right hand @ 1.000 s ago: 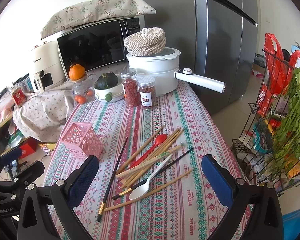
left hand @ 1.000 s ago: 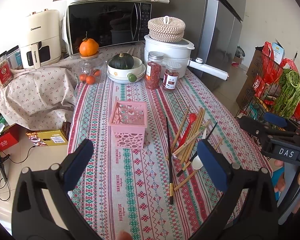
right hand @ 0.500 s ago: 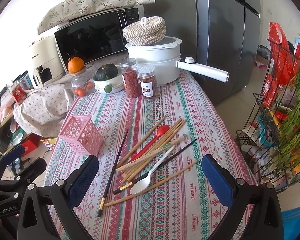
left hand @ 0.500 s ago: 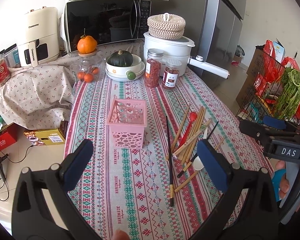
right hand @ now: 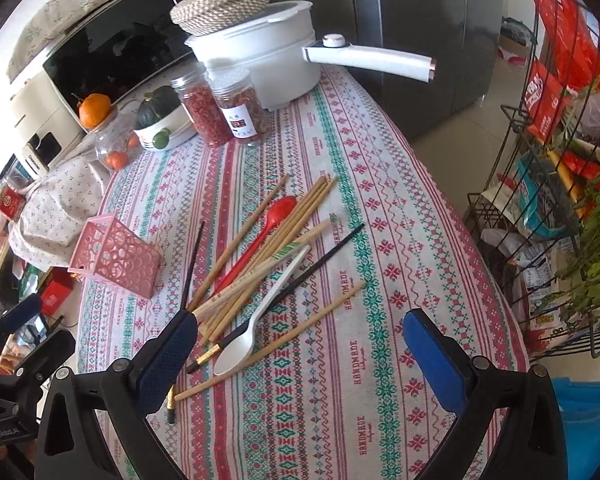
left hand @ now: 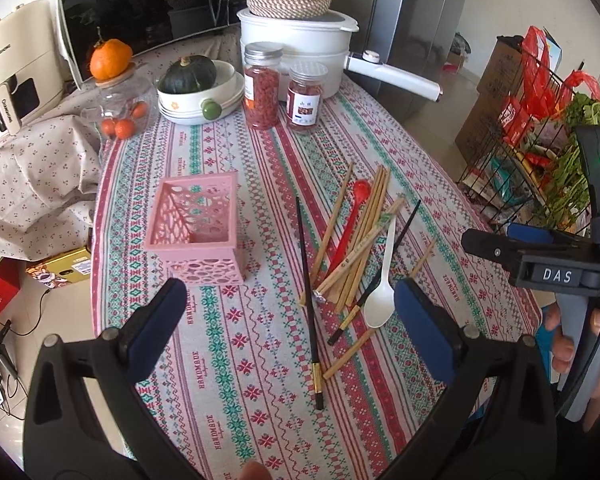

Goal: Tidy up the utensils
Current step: 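Lower the left tool onto the black gold-tipped chopstick and close on it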

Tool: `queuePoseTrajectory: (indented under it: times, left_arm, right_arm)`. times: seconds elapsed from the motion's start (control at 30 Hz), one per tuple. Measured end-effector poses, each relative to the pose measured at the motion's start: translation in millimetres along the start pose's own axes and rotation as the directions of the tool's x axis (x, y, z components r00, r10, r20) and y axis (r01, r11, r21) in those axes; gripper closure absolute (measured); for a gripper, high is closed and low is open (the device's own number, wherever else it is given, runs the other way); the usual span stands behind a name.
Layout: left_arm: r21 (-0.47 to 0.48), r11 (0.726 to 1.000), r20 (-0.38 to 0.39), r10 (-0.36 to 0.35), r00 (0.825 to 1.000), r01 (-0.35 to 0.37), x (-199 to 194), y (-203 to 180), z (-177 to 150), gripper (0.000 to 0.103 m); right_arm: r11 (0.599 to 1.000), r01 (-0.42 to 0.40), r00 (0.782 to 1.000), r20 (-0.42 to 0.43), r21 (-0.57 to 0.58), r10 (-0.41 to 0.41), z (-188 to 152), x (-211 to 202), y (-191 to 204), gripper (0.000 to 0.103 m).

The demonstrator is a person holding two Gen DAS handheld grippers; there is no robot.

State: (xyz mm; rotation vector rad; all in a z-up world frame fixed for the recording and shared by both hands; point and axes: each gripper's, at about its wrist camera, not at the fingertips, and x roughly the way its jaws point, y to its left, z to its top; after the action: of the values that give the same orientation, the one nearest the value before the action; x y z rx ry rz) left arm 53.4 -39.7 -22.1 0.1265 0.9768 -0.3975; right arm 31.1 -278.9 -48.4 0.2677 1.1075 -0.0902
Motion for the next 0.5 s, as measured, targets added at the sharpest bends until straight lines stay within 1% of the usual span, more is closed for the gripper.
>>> queuePoseTrajectory:
  times: [0.1,0.2,0.27,0.3,0.37,0.4,0.47,0.5]
  left_arm:
    - [0.018,1.0,-0.066,-0.018,0.998,0.019,17.5,-10.8,11.7,0.002]
    - [0.018,0.999,-0.124,-0.028,0.992,0.031,36.7,-18.2,24.0,0.013]
    - [0.017,0.999,-0.162,-0.031,0.986,0.034,52.1,-20.8,32.2,0.026]
    - [0.008,0.999,-0.186,-0.038,0.982,0.04,60.6,-21.2,35.8,0.03]
    - [-0.013,0.998,-0.232,-0.063,0.971,0.061,77.3,-23.1,41.6,0.045]
    - [-0.019,0.998,-0.249,-0.068,0.966,0.066,84.9,-24.3,43.7,0.048]
    - [-0.003,0.999,-0.272,-0.045,0.961,0.046,98.1,-28.5,47.2,0.061]
    - [0.016,0.999,-0.276,-0.022,0.961,0.028,103.9,-31.4,49.0,0.063]
  right_arm:
    - [0.999,-0.021,0.999,-0.028,0.043,0.022,1.7,6.9,-15.3,0.0]
    - [0.997,-0.023,0.999,-0.039,0.08,0.027,4.0,11.9,-27.7,0.0]
    - [0.995,-0.023,0.999,-0.046,0.099,0.028,6.1,15.1,-33.7,0.0]
    - [0.994,-0.023,0.998,-0.052,0.107,0.029,7.1,17.2,-36.1,0.0]
    - [0.993,-0.023,0.997,-0.066,0.118,0.031,9.1,21.6,-40.3,0.0]
    - [0.992,-0.023,0.997,-0.072,0.121,0.032,10.1,23.8,-42.1,0.0]
    - [0.992,-0.022,0.996,-0.08,0.128,0.032,11.7,27.2,-45.3,0.0]
    - [0.991,-0.022,0.996,-0.083,0.131,0.033,12.6,28.9,-46.9,0.0]
